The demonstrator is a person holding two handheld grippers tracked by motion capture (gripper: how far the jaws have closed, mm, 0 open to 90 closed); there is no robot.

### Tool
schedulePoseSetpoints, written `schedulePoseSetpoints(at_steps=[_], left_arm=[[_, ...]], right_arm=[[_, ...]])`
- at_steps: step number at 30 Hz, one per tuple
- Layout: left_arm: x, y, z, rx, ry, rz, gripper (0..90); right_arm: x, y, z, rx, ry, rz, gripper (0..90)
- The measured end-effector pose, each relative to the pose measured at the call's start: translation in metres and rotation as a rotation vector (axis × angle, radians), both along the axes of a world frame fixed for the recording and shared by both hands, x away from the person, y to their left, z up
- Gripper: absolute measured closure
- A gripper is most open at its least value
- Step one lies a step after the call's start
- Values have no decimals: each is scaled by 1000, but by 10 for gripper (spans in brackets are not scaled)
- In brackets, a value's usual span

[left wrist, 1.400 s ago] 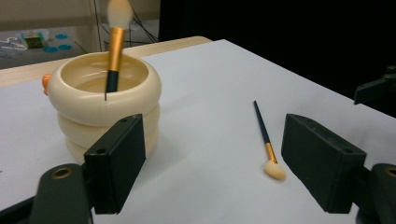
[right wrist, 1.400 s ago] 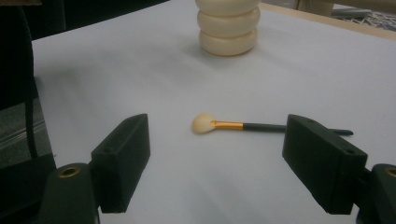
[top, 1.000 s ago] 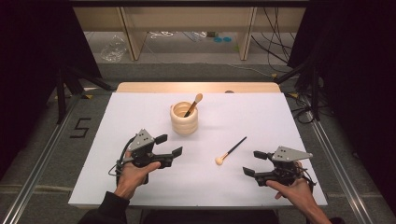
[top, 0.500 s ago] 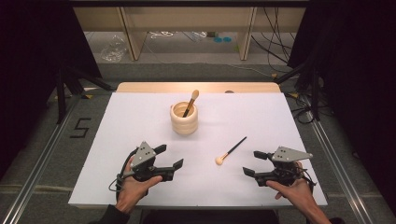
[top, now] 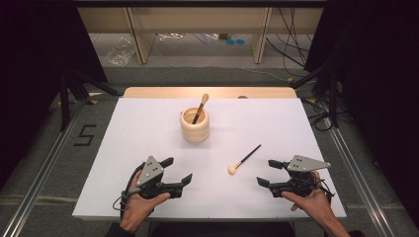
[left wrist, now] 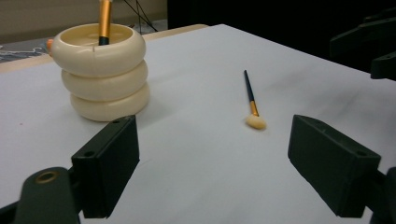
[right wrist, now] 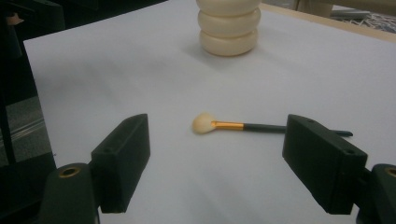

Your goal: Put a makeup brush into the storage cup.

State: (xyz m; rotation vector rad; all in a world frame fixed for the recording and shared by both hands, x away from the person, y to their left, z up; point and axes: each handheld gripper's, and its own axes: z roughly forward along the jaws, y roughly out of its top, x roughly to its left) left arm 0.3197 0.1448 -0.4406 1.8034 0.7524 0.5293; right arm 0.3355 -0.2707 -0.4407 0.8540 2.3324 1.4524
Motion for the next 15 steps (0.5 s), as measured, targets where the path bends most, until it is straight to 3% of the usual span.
schedulePoseSetpoints(at_steps=[1,2,3,5,8,11,13,15], left_arm=[[-5,-6,-2,-71,41,22,165],[-6,-6,-1,-55,37,13,165],[-8,-8,-2,-67,51,15,165],[-9,-9,-1,-57,43,3,165],[-9,-10,-1,-43,41,-4,165],[-11,-9,-3,-59,63,16,165],[-9,-7,-3,-35,42,9,165],[-10,-7,-4,-51,63,35,165]], right_arm=[[0,0,0,-1,0,3,242],[0,0,0,-1,-2,0,242],[0,0,1,3,1,3,246],[2,-2,1,-7,-29,2,287],[5,-3,3,-10,-21,13,292],[13,-3,12,-91,-45,33,232],[14,-3,15,-104,-65,32,221],[18,-4,21,-108,-93,48,209]])
